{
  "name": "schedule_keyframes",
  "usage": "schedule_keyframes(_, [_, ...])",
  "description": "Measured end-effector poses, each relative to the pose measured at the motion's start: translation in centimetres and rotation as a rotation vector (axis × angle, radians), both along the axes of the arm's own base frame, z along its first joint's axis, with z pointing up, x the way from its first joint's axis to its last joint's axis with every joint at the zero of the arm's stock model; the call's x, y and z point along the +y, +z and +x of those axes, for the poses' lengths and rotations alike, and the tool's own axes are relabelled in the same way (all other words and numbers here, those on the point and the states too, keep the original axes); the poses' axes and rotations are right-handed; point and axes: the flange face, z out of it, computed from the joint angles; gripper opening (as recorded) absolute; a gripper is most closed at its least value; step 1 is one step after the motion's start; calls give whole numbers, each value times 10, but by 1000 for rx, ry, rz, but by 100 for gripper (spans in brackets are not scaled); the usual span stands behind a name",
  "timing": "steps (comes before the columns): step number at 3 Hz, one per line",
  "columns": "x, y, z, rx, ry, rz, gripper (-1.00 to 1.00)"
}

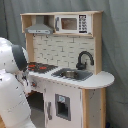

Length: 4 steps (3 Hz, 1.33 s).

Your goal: Play with the kitchen

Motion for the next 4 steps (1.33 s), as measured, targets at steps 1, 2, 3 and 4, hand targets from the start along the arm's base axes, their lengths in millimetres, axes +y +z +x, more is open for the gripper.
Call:
schedule_keyframes(1, [-30,-40,7,85,-18,-33,-100])
schedule_keyframes(2, [-31,-60,10,117,4,-7,-100])
schedule_keyframes(3, [-26,-75,12,125,12,9,-100])
schedule_keyframes(4, [-21,-85,12,120,-3,14,-100])
